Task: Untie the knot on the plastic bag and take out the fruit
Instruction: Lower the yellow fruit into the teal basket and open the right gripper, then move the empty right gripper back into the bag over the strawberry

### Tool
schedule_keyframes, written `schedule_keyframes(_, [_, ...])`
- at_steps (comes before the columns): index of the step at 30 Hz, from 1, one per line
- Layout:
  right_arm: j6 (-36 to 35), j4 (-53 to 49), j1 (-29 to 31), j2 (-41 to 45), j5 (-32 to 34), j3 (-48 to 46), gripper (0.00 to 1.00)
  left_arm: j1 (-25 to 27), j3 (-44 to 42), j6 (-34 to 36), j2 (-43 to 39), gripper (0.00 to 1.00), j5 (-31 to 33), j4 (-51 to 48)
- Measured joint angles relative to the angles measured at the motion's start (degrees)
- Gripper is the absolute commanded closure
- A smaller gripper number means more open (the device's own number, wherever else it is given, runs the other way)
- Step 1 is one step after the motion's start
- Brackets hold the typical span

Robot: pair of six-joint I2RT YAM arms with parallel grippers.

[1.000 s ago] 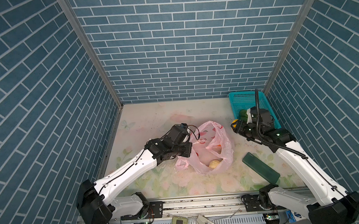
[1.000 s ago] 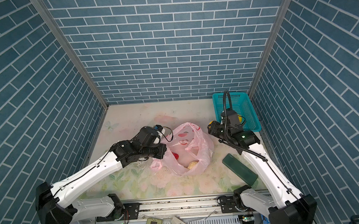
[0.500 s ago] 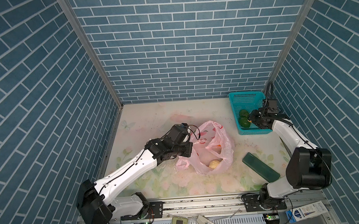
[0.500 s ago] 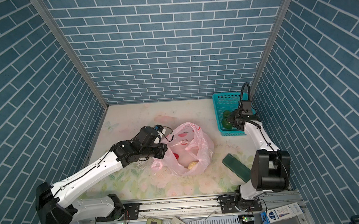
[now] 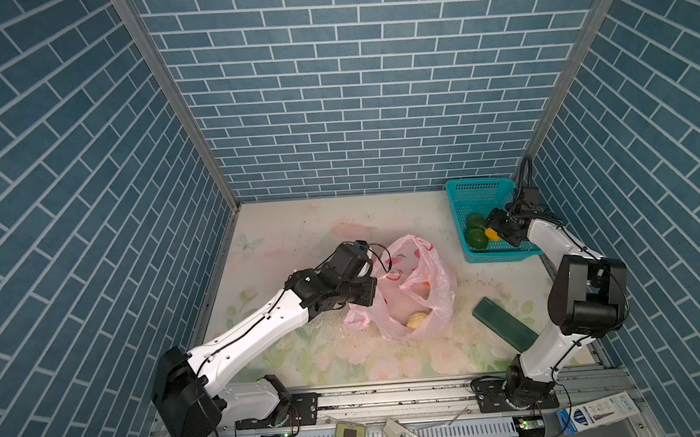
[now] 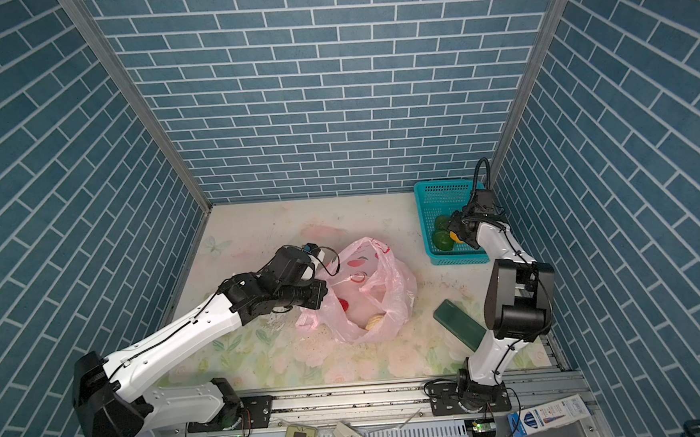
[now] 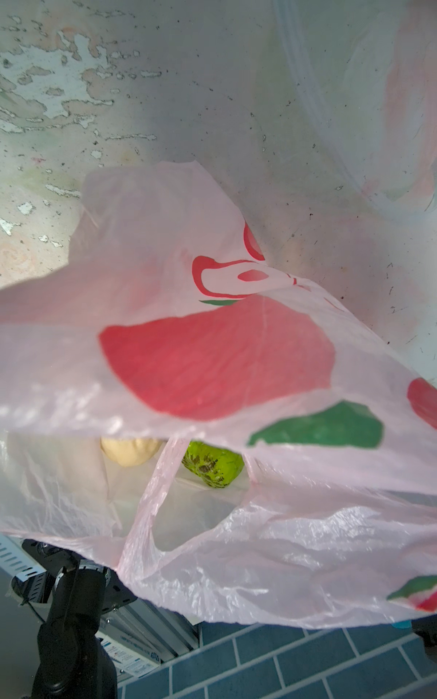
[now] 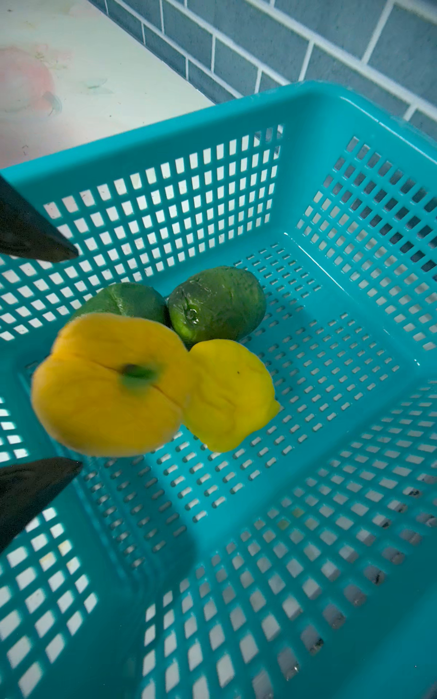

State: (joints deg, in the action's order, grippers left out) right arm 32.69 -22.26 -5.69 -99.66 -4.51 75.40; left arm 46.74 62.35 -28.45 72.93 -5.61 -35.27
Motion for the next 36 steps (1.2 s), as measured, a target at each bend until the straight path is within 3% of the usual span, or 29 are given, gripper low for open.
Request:
schedule_keyframes(10, [-0.02,-1.77,0.09,2.49,-1.18,-0.04,0.16,0.00,0.00,-0.02,-0.02,1.00,0.11,-0.35])
schedule_keyframes(17, [-0.02,-4.68,3.41,15.37,-5.31,-3.23,0.16,0.00,0.00,0.00,-0.07,1.00,0.66,-1.77])
schedule_keyframes(27, [2.47,-11.72,22.29,35.06,-9.90,-11.52,0.17,0.00,0.00,0.00,-0.31,1.00,0.87,-3.74])
schedule_keyframes(36, [7.85,-12.90,42.49,39.19,-5.84,-12.59,0.18,0.00,0.00,0.17,-0.37,1.00,0.92,-5.07])
